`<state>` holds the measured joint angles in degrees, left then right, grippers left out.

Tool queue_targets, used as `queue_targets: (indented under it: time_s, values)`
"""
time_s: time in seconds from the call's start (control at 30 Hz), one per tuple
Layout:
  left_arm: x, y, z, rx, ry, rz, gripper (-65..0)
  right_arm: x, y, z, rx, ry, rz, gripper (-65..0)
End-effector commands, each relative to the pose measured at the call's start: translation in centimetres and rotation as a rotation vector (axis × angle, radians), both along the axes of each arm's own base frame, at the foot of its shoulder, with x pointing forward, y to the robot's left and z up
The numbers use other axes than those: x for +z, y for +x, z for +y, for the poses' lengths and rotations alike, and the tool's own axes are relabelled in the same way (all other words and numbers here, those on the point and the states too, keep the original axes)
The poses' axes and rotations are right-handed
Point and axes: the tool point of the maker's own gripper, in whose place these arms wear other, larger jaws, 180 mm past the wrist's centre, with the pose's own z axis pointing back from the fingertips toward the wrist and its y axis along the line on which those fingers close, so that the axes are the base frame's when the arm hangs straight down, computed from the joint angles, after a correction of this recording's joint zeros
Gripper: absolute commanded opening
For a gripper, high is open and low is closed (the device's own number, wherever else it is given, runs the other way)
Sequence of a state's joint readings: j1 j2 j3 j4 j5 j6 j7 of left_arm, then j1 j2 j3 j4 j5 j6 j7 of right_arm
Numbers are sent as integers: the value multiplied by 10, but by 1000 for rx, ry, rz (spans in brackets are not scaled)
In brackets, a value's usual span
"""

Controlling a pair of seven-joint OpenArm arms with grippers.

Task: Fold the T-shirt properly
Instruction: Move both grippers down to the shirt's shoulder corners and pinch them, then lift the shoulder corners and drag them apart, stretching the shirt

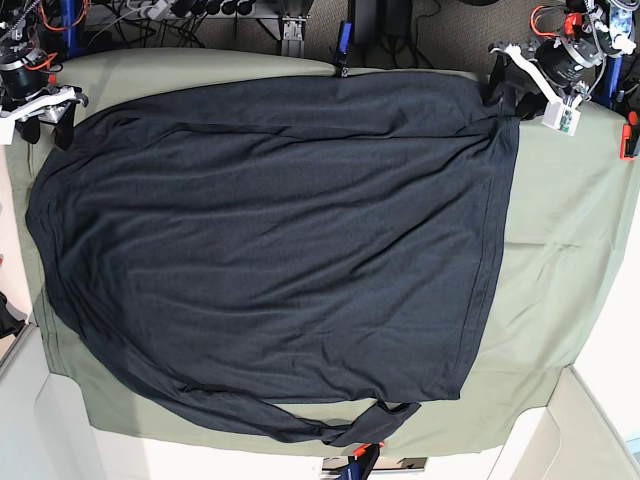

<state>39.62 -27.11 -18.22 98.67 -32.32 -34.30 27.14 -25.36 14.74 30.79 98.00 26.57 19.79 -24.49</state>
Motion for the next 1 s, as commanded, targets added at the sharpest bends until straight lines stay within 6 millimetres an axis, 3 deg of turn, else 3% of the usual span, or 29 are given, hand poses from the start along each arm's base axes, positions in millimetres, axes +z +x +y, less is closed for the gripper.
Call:
queue_targets:
  time_s: [0.0,0.63,0.97]
  values:
    - [-2,-1,2,-5,23,16,-239,9,6,-7,-6,-16,-36,-299]
    - [-4,-3,4,-13,42,36,-240,-3,23,-17,-41,-4,-36,-299]
    - [-3,-7,-6,-71,16,38,-245,-13,26,3,16,4,-9,-299]
